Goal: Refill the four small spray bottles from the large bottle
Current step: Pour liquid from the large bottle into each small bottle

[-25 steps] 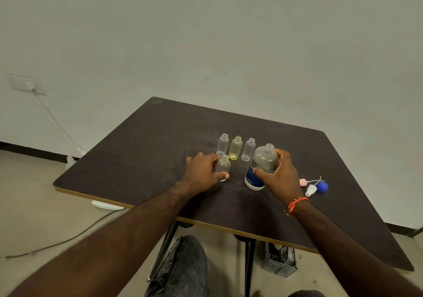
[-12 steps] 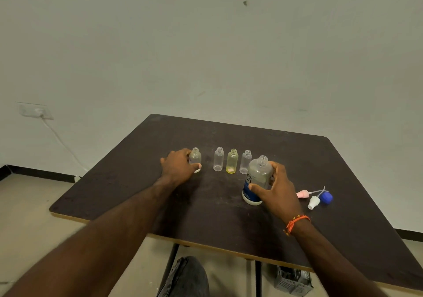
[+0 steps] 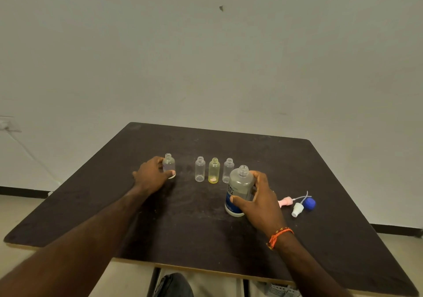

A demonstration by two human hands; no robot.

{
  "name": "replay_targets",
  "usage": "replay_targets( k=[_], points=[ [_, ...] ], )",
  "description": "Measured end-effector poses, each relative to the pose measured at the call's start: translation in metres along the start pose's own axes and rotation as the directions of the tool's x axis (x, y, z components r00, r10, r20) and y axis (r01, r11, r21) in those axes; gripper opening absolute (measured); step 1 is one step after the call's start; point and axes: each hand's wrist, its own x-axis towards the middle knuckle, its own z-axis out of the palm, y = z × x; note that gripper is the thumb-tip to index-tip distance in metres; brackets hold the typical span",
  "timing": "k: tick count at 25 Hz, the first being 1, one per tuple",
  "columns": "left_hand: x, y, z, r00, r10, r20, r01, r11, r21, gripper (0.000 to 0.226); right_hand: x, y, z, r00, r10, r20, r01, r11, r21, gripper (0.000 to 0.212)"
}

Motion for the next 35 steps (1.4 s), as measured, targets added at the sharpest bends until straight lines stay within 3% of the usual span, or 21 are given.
replay_targets(
  k=[2,4,6,8,10,12,19,22,28,32,35],
  points=[
    [-0.004,-0.002,-0.001,1.000,-0.011,0.000,0.011,1.000,0.016,0.074,0.000,-0.001,-0.001,1.000,0.003,-0.002,-0.003,1.000,-0.006,0.071],
    [-0.016,0.002,-0.002,0.982,0.052,-0.180,-0.050,0.999,0.020,0.082,-0.001,-0.001,-0.001,1.000,0.002,-0.001,-0.002,1.000,-0.008,0.072],
    [-0.034,0.011,-0.001,0.889,0.246,-0.386,-0.232,0.969,0.085,0.073,-0.001,-0.002,-0.001,1.000,-0.002,-0.001,0.002,1.000,-0.010,0.071],
    [-0.049,0.027,0.001,0.788,0.423,-0.446,-0.410,0.902,0.132,0.064,-0.001,-0.002,-0.001,1.000,-0.005,-0.005,0.005,1.000,-0.021,0.072],
    [-0.059,0.046,0.008,0.776,0.482,-0.406,-0.499,0.864,0.071,0.057,-0.002,-0.002,-0.001,1.000,-0.003,0.000,0.003,1.000,-0.027,0.074],
    [-0.064,0.062,0.017,0.829,0.458,-0.322,-0.492,0.870,-0.030,0.055,-0.002,-0.002,-0.001,1.000,-0.003,0.004,0.003,1.000,-0.027,0.074],
    [-0.035,0.074,0.039,0.987,0.159,-0.034,-0.162,0.953,-0.257,0.080,-0.001,-0.002,0.001,1.000,-0.004,-0.003,0.004,0.999,-0.033,0.075],
    [-0.024,0.073,0.044,0.991,0.115,0.073,-0.082,0.932,-0.352,0.073,-0.001,0.001,0.002,1.000,-0.005,0.000,0.005,0.999,-0.035,0.074],
    [-0.029,0.069,0.047,0.985,0.168,0.049,-0.138,0.918,-0.372,0.028,0.001,-0.001,0.003,1.000,0.007,0.027,-0.007,1.000,0.007,0.079],
    [-0.058,0.066,0.033,0.963,0.249,0.099,-0.200,0.913,-0.357,0.031,0.003,-0.006,0.001,0.999,-0.048,0.008,0.047,0.995,0.084,0.079],
    [-0.079,0.052,0.027,0.932,0.346,0.108,-0.300,0.904,-0.306,0.031,0.002,-0.015,-0.001,0.988,-0.154,0.020,0.155,0.987,-0.046,0.078]
  ],
)
